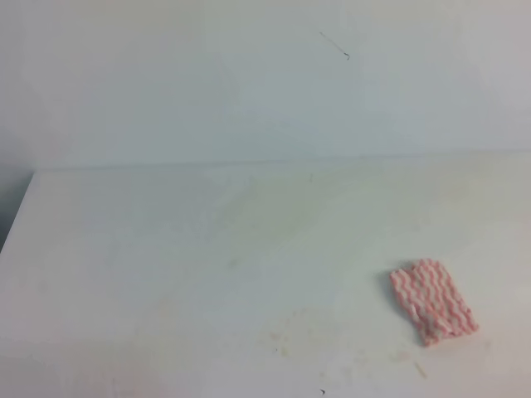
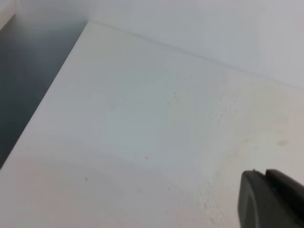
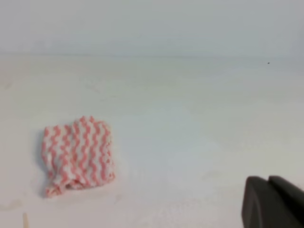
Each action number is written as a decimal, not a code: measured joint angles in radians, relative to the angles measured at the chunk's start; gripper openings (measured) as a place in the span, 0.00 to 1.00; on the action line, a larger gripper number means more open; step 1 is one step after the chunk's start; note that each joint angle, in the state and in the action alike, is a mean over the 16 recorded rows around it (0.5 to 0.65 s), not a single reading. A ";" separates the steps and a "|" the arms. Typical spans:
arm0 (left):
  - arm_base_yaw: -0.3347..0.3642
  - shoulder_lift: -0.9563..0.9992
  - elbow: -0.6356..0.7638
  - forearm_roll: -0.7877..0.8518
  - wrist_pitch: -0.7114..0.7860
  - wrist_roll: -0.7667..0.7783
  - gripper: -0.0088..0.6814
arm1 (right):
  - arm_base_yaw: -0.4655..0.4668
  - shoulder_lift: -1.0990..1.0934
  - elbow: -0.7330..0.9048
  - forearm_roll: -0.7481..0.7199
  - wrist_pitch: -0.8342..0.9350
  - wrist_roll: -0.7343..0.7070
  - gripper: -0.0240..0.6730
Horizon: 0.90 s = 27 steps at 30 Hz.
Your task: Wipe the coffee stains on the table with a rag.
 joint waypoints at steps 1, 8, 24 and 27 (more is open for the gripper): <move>0.000 0.000 0.000 0.000 0.000 0.000 0.01 | 0.000 -0.006 0.008 0.005 0.007 0.000 0.03; 0.000 0.000 0.000 0.000 0.000 0.000 0.01 | 0.000 -0.019 0.023 0.022 0.066 0.002 0.03; 0.000 0.000 0.000 0.000 0.000 0.000 0.01 | 0.000 -0.018 0.023 0.027 0.067 0.002 0.03; 0.000 0.000 0.000 0.000 0.000 0.000 0.01 | 0.000 -0.018 0.023 0.027 0.066 0.002 0.03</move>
